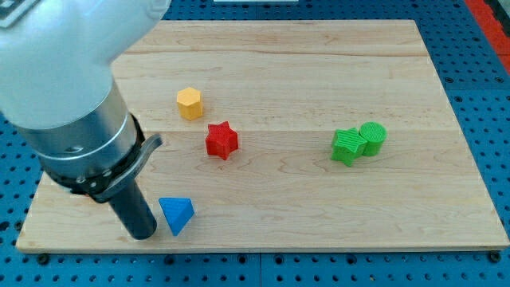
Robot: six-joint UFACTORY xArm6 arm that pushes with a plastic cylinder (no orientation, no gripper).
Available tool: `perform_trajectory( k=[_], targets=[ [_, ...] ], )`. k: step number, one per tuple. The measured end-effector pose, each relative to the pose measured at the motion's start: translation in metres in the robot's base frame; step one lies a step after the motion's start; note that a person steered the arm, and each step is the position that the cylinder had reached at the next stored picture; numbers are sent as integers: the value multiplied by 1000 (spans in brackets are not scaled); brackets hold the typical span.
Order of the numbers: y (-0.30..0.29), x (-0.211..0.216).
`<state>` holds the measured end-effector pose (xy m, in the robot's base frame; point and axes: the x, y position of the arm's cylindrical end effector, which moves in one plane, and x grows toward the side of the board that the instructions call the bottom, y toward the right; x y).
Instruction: Move the blue triangle to the bottom right of the red star
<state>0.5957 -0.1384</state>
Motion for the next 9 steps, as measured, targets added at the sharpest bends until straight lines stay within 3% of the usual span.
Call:
perform_trajectory(
  k=[5,6,8,9],
  targets=[
    [111,-19],
    [121,-62],
    [184,-73],
    [184,-114]
  ],
)
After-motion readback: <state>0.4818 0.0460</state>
